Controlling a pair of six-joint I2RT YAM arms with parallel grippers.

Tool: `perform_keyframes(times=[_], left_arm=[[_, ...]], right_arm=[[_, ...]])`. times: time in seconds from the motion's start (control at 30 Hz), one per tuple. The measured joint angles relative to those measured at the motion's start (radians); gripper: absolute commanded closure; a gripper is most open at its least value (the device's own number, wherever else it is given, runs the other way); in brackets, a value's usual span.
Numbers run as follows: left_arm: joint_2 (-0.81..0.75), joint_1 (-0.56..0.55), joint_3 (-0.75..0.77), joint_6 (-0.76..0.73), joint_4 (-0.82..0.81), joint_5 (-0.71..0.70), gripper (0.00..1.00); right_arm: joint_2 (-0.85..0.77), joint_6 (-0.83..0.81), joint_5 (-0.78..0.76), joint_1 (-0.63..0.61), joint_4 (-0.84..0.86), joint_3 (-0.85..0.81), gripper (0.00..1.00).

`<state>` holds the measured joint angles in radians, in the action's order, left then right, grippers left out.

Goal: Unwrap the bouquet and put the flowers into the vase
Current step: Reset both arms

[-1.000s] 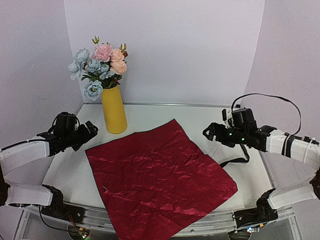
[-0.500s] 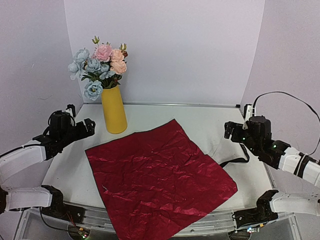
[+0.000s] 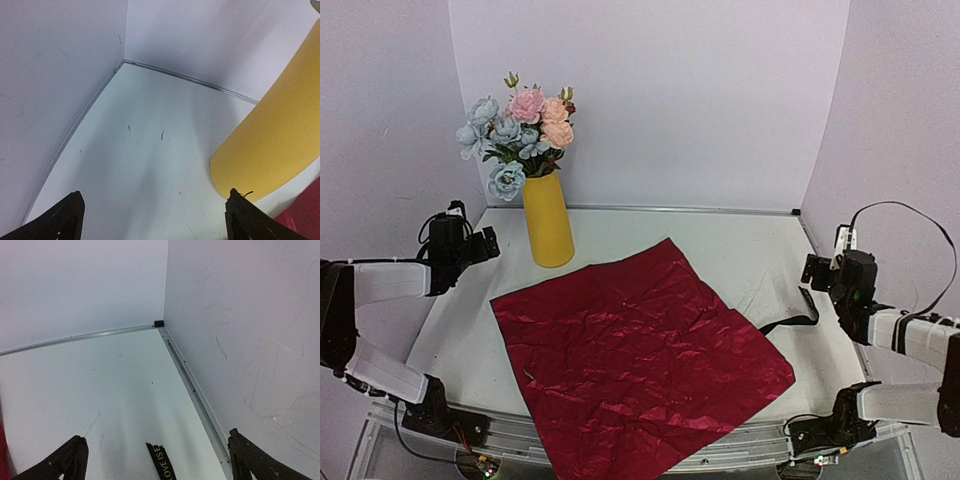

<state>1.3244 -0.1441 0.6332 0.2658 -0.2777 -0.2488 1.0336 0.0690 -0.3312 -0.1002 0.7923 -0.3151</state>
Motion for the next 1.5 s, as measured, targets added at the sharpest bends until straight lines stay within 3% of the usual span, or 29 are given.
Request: perform_keyframes(times=[0.3,0.5,1.07,1.3,1.5], left_arm=[[0.126,0.006,-0.129,-0.042,-0.342,-0.057,0.00],[0.190,0.023,-0.158,-0.111,-0.469,-0.065,0.00],[0.113,0.028,-0.263,-0.172,-0.584,-0.009,0.00],[0.273,0.028,-0.360,-0.195,-0.775,0.013,0.00],[0.339,0.028,-0.358,-0.212,-0.795,0.031,0.00]], right_arm=[[0.345,-0.068,0.130,0.008,0.379,0.070,0.02],[0.481,-0.108,0.214,0.012,0.469,0.069,0.02],[0.489,-0.126,0.344,0.055,0.517,0.055,0.02],[0.489,-0.126,0.348,0.056,0.518,0.054,0.02],[0.489,-0.126,0.350,0.056,0.518,0.054,0.02]])
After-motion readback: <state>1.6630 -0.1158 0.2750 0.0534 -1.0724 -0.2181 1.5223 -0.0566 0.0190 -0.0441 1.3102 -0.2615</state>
